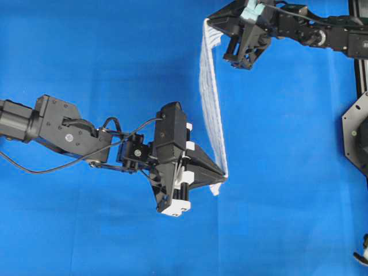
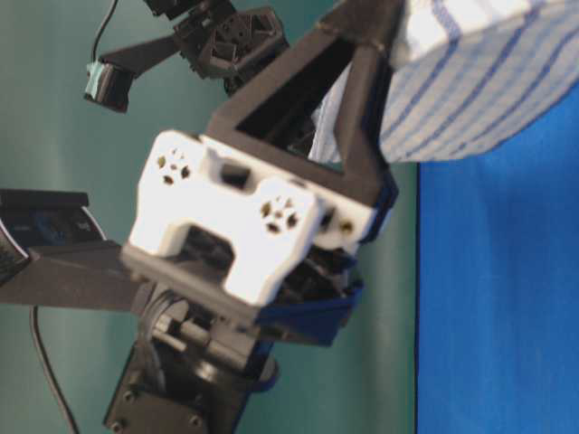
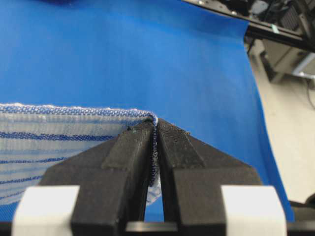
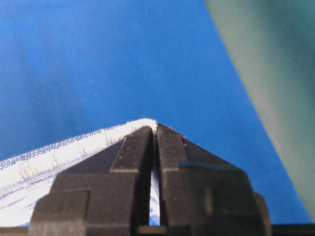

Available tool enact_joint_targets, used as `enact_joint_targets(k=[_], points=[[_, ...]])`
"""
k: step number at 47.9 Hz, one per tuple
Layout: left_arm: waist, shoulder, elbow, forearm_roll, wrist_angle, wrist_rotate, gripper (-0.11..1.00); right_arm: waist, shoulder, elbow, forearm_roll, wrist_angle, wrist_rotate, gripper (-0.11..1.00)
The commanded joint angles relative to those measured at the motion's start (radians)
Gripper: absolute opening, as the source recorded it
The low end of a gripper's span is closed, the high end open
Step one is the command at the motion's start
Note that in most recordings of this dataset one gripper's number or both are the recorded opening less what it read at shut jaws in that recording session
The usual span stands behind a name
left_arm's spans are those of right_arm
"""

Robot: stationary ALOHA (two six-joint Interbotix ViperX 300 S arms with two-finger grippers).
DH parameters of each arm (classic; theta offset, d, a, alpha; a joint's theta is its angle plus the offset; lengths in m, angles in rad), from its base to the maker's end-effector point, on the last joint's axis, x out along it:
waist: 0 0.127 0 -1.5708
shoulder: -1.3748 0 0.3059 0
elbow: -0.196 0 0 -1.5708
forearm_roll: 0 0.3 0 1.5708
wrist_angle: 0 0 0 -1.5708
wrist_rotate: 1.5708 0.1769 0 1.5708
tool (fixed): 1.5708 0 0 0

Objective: Fold the blue towel.
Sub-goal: 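Lift the strip and rotate it vertical, right gripper moving to the top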

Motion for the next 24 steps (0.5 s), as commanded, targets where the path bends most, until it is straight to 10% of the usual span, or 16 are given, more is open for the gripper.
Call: enact_joint_targets(k=[1,24], points=[[-0.006,-0.008,-0.028,0.003,-0.026,0.005,0.02,-0.026,-0.035,0.000,-0.002,-0.005,-0.003,0.02],[-0.008,-0.003,0.089,-0.005,-0.146,-0.011,0.02,-0.032,0.063,-0.049,-0.002,0.057,-0.005,0.02]])
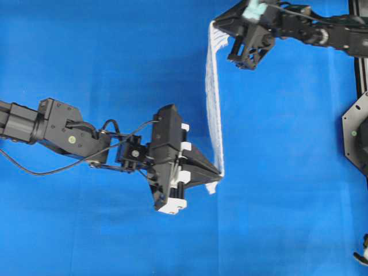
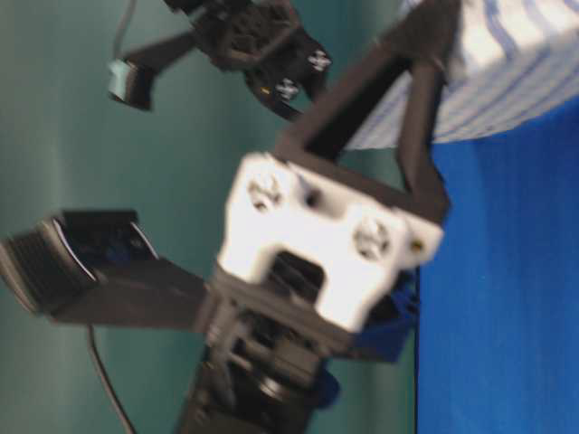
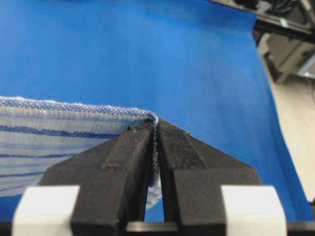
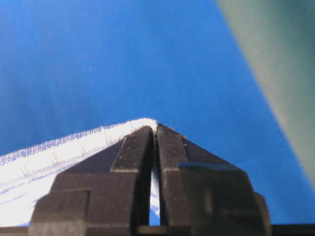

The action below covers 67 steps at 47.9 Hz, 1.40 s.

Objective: Fold the blue towel.
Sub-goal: 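Lift the strip and rotate it vertical, right gripper moving to the top, then lay the strip down vertically and open both grippers, withdrawing them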

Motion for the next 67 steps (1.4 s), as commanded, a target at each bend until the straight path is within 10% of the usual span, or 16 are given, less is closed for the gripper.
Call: enact_joint_targets(k=[1,41,52,67], points=[[-0.011,-0.034,0.026,-0.002,-0.046,-0.011,0.02,-0.009,0.023,-0.052,0.000,0.012,-0.003,0.02],[-0.029,-0.101,0.213,-0.049,-0.094,-0.015,0.03,0.038,0.285,-0.293,0.000,0.071,-0.008,0.02],[-0.028,-0.097,0.213,-0.049,-0.089,-0.014,0.35,0.043,0.296,-0.296,0.000,0.078,-0.008,0.04],[-0.017,-0.137,0.215,-0.049,-0.017,-0.005,0.59,0.044,0.290,-0.295,-0.018,0.069,-0.011,0.83]])
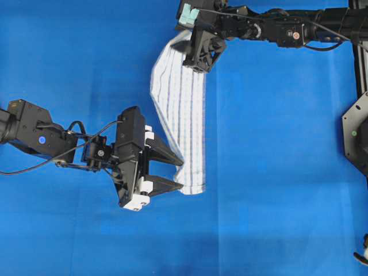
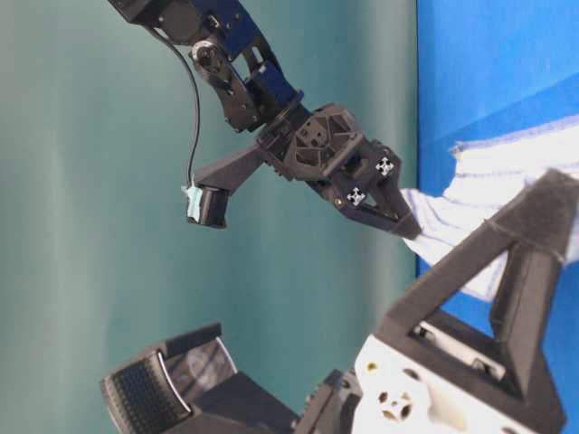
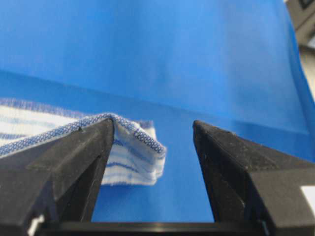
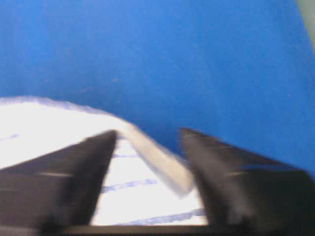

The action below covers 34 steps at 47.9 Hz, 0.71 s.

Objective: Fold the blue towel.
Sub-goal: 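Lay the strip down vertically and open both grippers, withdrawing them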

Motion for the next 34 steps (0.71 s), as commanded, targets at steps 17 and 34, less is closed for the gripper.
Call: enact_joint_targets(k=[17,34], points=[[0.063,-0.241,0.003,0.028,0.288,0.023,0.59,0.003,-0.161,0.018,-0.025,-0.002,0.008,0.88],[0.241,-0.345,0.052,0.052,0.379,0.126,0.59,0.003,-0.370,0.189,-0.003,-0.002,0.046,0.88]])
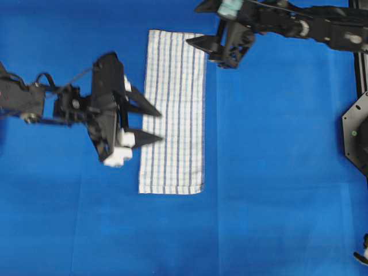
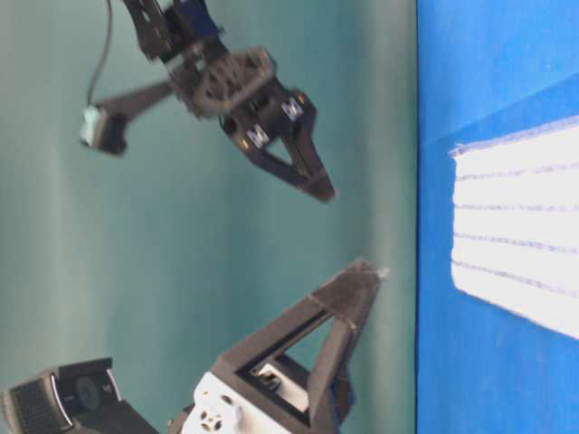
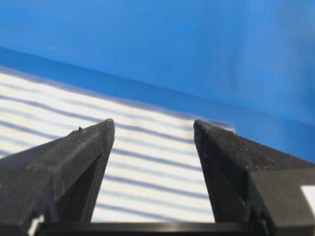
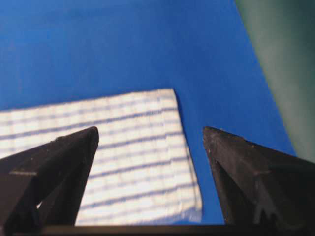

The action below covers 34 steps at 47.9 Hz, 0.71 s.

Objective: Fold the blue towel.
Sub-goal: 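Lay the strip down vertically and open both grippers, withdrawing them, then move both grippers to the strip's top corners and pinch them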

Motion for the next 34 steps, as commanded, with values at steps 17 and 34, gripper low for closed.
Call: enact_joint_targets(k=[17,34], points=[[0.190,-0.106,0.052,0.003,0.043,0.092,0.59,0.002,-0.201,0.175,0.021,-0.026,0.114,0.88],[0.219,-0.101,0.052,0.003,0.037,0.094,0.59,0.002,-0.172,0.163,0.021,-0.046,0.120,0.88]])
